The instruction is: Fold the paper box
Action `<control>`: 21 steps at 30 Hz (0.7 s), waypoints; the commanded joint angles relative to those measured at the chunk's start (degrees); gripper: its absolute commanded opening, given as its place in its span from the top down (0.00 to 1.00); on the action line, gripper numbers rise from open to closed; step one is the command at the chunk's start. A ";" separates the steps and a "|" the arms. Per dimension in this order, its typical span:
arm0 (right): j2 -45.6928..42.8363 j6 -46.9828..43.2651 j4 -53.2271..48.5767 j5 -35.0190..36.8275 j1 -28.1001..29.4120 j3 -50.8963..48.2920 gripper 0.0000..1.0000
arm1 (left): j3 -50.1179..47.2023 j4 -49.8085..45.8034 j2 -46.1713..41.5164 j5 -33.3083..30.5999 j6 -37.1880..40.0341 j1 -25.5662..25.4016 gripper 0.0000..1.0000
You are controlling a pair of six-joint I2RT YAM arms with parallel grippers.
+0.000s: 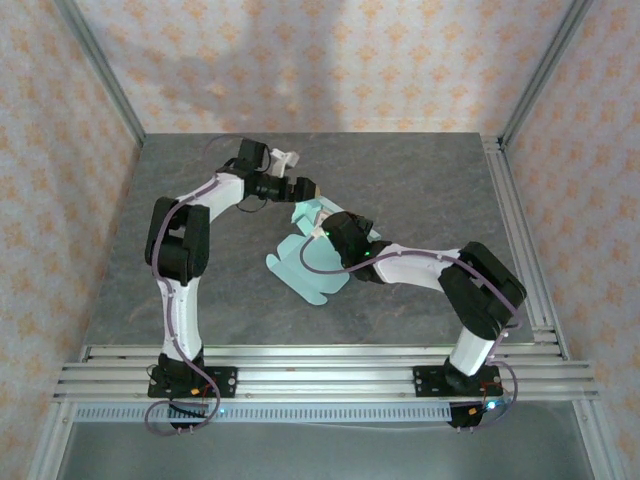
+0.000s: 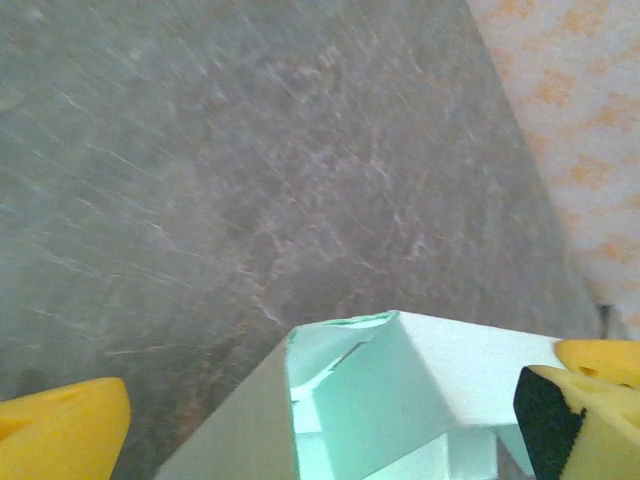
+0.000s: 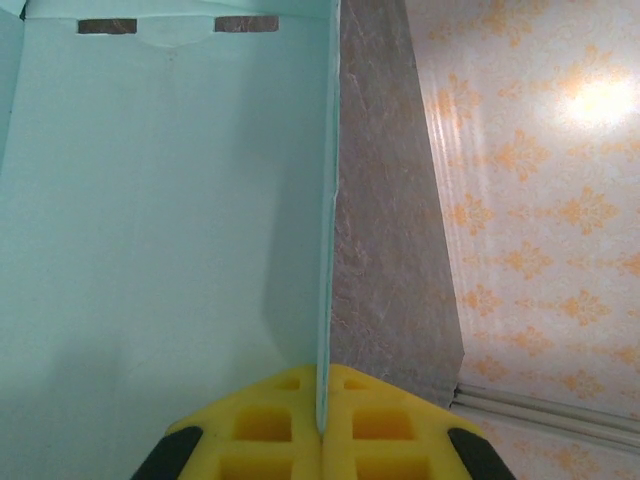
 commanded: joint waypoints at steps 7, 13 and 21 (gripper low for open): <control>-2.29 -1.75 0.85 -1.48 -0.72 -1.63 1.00 | 1.62 0.16 -0.90 -2.50 14.66 0.67 0.00; -2.61 -1.81 0.52 -2.12 -1.00 -1.64 1.00 | 3.04 -1.65 0.93 5.30 17.37 0.15 0.00; -2.59 -1.71 -0.22 -2.55 -1.00 -0.74 1.00 | 9.18 -9.63 5.92 4.64 19.61 -0.82 0.01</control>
